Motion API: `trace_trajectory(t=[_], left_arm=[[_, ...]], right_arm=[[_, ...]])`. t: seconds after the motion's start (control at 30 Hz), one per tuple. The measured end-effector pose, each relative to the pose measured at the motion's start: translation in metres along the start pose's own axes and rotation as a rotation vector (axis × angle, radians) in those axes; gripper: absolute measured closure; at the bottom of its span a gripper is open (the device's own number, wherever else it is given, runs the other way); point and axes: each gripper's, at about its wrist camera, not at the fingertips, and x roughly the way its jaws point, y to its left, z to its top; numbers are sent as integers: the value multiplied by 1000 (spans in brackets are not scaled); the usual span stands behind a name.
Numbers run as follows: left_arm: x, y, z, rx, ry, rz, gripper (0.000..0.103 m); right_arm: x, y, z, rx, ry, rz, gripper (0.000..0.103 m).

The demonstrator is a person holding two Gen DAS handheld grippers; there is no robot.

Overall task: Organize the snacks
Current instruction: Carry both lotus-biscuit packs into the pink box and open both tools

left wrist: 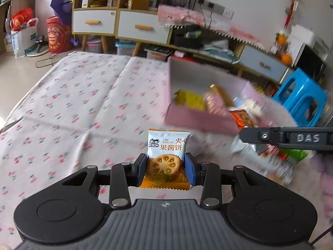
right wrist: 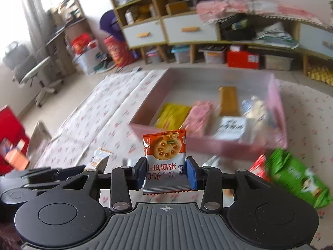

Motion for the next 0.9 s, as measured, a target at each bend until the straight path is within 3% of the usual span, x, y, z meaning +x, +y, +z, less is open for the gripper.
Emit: trace_trajectory(t=[0.17,0.33,0.47,0.57,0.67,0.77,0.9], left_arm=[[17,-17,26,6,-36,-28,67],[55,-24,60,-69,25,-100,67],[79,-27,86,-7,46,-129,67],[91,-23,94,21,39,-149,67],[98,-14,90,-48,16,-188,67],[112,-14,89,-92,41,-172,67],[121,-28,91,-5,29,-130,67]], right_arm=[[4,-27,21,100,-40,-27,64],[11,-56,38,212,-81,-44,64],[17,-75,46,306,-103,-43,64],[20,-88,51,355,-112,-31,64],[27,-100,60,393,-116,-30,64],[33,-110,68,418,-129,-26,64],[50,-120,76,443,-136,-21,64]])
